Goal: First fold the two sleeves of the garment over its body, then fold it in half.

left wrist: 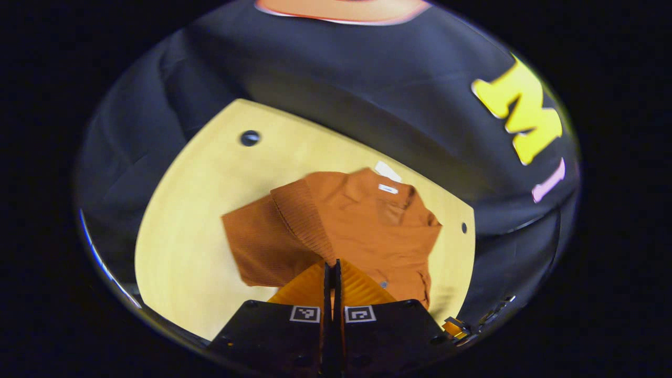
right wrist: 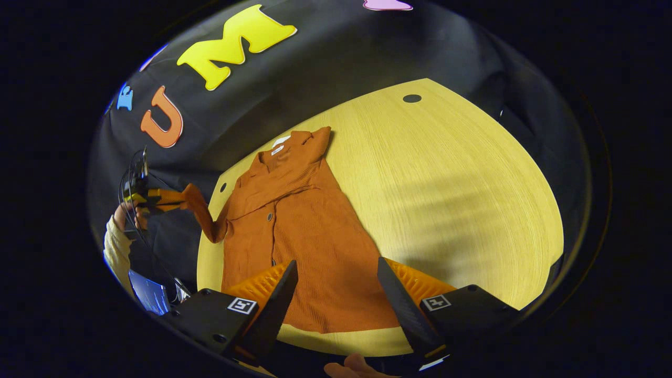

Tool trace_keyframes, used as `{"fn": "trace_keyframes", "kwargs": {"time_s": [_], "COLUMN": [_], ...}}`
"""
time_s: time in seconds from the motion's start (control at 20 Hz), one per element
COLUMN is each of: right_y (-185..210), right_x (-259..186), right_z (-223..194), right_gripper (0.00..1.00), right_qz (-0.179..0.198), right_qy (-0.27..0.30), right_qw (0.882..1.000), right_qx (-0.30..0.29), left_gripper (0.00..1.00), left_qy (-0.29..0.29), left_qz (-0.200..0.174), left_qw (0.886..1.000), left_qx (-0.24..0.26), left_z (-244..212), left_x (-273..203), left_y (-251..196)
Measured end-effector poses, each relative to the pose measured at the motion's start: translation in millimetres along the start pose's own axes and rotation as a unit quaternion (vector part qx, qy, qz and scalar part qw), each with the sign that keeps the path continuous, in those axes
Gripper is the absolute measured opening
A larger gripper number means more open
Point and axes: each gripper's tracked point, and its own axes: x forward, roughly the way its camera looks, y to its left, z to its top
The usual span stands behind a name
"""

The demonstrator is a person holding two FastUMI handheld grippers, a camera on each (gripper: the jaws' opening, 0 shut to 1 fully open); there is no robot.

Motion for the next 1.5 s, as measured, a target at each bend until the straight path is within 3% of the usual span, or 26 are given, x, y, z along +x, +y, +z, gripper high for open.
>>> {"fn": "trace_keyframes", "kwargs": {"time_s": [0.2,0.45,0.55,0.7,0.75,0.8,1.0,1.05,1.1,1.15,1.2,1.25,1.3,1.35,1.4,1.5], "right_y": [-21.1,-45.6,-45.7,-46.9,-45.7,-45.6,-41.3,-39.2,-36.6,-33.7,-30.4,-26.1,-20.7,-15.7,-10.2,-2.5], "right_x": [-2.7,4.8,7.8,9.2,9.3,10.3,13.4,14.5,16.3,16.6,17.3,17.5,18.6,18.2,19.7,23.2], "right_z": [3.1,-10.8,-18.9,-24.3,-22.9,-21.8,-21.6,-21.7,-21.9,-23.8,-24.1,-24.7,-24.9,-26.5,-28.5,-32.8], "right_gripper": [0.98,0.98,0.94,0.98,0.94,0.98,0.98,0.94,0.98,0.98,0.98,0.98,0.94,0.98,0.94,0.98], "right_qz": [-0.001,-0.014,-0.009,-0.009,-0.009,-0.009,-0.007,-0.006,-0.004,-0.003,-0.002,0.000,0.004,0.008,0.012,0.013], "right_qy": [-0.002,0.014,0.025,0.033,0.032,0.032,0.036,0.037,0.038,0.040,0.041,0.041,0.042,0.042,0.044,0.046], "right_qw": [1.000,1.000,0.999,0.999,0.999,0.999,0.999,0.999,0.999,0.999,0.999,0.999,0.999,0.999,0.999,0.998], "right_qx": [0.006,0.020,0.030,0.017,0.014,0.013,0.012,0.012,0.012,0.009,0.005,0.001,-0.005,-0.011,-0.018,-0.031], "left_gripper": [0.03,0.03,0.03,0.04,0.05,0.07,0.16,0.29,0.41,0.41,0.60,0.72,0.92,0.88,0.91,0.96], "left_qy": [0.022,0.047,0.054,0.055,0.051,0.048,0.047,0.049,0.049,0.046,0.037,0.026,0.012,0.003,-0.034,-0.083], "left_qz": [-0.039,-0.091,-0.088,-0.078,-0.079,-0.084,-0.135,-0.140,-0.131,-0.120,-0.109,-0.099,-0.089,-0.065,-0.023,0.017], "left_qw": [0.996,0.992,0.991,0.994,0.994,0.995,0.990,0.989,0.990,0.992,0.993,0.994,0.995,0.995,0.995,0.986], "left_qx": [0.082,0.077,0.080,0.059,0.048,0.037,0.006,0.006,0.010,0.015,0.023,0.033,0.050,0.069,0.096,0.146], "left_z": [-9.4,-38.2,-42.8,-45.7,-44.3,-43.0,-43.7,-44.7,-47.5,-47.3,-47.5,-48.2,-51.6,-56.2,-55.0,-62.9], "left_x": [63.1,143.0,158.1,174.6,174.2,173.5,154.2,149.0,145.9,141.3,135.8,126.2,115.8,107.7,95.5,76.0], "left_y": [-101.9,-200.6,-213.3,-212.1,-212.8,-212.7,-220.4,-218.6,-209.4,-198.7,-187.5,-174.8,-159.1,-141.2,-115.5,-81.7]}}
